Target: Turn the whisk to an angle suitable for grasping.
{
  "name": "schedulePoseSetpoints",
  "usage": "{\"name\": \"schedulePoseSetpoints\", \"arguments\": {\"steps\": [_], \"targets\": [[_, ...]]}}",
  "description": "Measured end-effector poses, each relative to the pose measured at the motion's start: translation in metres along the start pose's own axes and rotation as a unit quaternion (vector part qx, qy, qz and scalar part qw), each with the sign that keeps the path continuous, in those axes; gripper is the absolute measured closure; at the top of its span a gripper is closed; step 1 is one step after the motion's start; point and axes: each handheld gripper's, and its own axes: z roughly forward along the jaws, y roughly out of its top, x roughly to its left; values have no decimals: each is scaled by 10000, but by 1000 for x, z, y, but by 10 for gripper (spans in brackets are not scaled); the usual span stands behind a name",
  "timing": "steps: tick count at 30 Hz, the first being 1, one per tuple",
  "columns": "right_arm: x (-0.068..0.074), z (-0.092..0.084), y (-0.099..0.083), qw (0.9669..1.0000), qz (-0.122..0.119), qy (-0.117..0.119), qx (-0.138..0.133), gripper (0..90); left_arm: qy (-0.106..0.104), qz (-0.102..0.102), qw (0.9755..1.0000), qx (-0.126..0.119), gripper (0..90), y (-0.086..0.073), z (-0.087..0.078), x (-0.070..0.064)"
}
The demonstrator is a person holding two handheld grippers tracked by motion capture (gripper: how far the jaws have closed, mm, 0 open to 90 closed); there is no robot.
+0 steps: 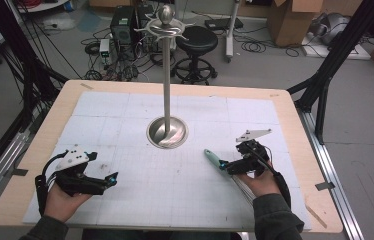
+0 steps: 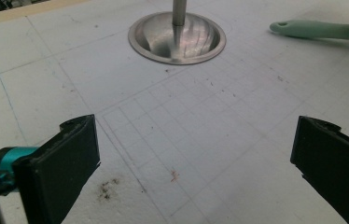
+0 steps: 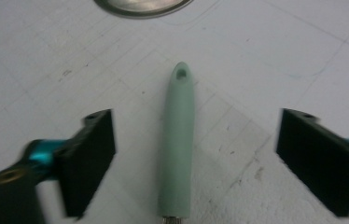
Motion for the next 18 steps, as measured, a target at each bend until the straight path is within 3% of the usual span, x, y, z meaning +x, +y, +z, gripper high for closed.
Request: {"name": "schedulePoseSetpoints", "arguments": {"steps": [3, 18], "targets": [[-1, 5, -2, 9999, 46, 51, 96, 160, -2, -9, 10000, 4, 17, 0, 0, 0], [-2, 26, -5, 9980, 6, 43, 626, 283, 7, 3, 10000, 20, 17, -1, 1, 0]]}}
